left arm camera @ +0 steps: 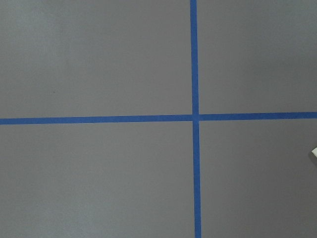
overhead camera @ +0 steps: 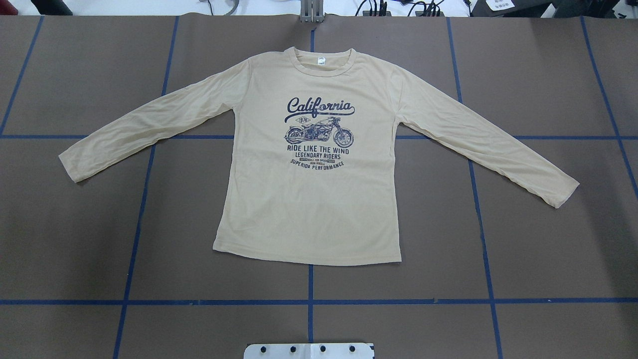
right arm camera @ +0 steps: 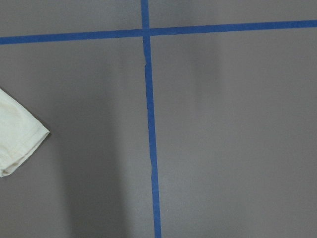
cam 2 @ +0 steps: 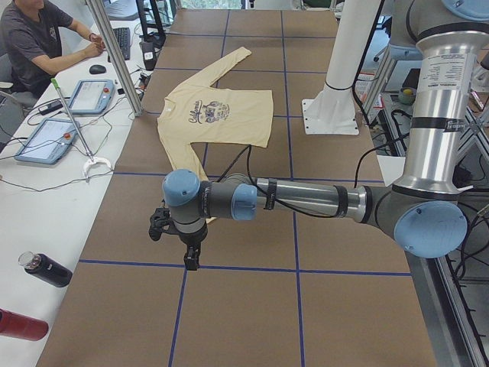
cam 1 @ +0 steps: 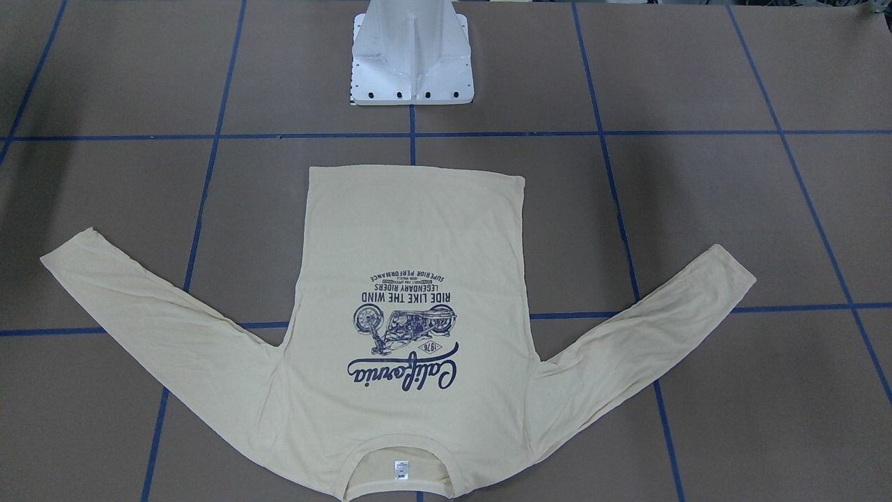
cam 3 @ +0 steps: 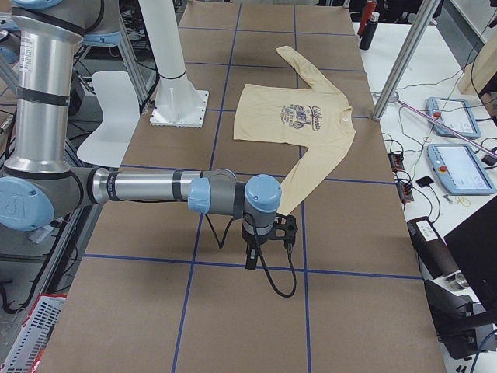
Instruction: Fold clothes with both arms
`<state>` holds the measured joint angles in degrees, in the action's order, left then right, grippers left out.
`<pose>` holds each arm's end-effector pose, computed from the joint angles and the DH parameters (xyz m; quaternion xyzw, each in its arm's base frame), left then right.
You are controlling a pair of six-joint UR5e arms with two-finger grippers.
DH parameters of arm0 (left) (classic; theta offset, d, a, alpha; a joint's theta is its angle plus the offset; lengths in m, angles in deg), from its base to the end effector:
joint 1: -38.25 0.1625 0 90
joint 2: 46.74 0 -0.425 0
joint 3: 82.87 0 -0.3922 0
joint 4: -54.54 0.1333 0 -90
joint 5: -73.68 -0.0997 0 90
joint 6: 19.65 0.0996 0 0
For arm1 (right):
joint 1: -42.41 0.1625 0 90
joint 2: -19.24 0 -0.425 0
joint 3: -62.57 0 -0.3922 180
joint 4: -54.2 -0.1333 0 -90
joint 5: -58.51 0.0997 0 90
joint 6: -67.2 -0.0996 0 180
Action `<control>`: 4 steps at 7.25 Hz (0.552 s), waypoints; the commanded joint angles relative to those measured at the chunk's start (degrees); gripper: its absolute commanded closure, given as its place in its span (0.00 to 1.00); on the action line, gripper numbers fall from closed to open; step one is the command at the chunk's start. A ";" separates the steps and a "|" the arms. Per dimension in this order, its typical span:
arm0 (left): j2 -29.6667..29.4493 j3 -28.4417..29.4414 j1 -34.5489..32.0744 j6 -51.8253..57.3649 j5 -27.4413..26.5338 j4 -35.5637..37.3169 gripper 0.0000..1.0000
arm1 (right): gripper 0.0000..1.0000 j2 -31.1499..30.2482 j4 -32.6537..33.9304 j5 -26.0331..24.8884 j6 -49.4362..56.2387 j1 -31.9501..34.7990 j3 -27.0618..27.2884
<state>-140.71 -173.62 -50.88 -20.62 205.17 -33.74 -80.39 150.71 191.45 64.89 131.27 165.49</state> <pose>-0.0594 -0.5247 0.6235 0.0188 0.3544 0.0085 0.9349 0.0572 -0.4171 0.6374 -0.0371 -0.3649 0.0198 0.9301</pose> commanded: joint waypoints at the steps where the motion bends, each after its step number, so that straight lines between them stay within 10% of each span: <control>1: 0.28 -0.56 -0.09 0.00 0.08 0.03 0.00 | 0.00 0.31 -0.01 0.12 -0.15 -0.01 0.88; 4: -0.59 -4.33 0.09 -0.09 0.61 -0.40 0.00 | 0.00 5.82 0.08 0.04 -0.59 -0.79 1.76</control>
<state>-140.63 -176.11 -50.88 -20.66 205.56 -33.84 -77.94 150.72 191.59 64.47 131.06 167.13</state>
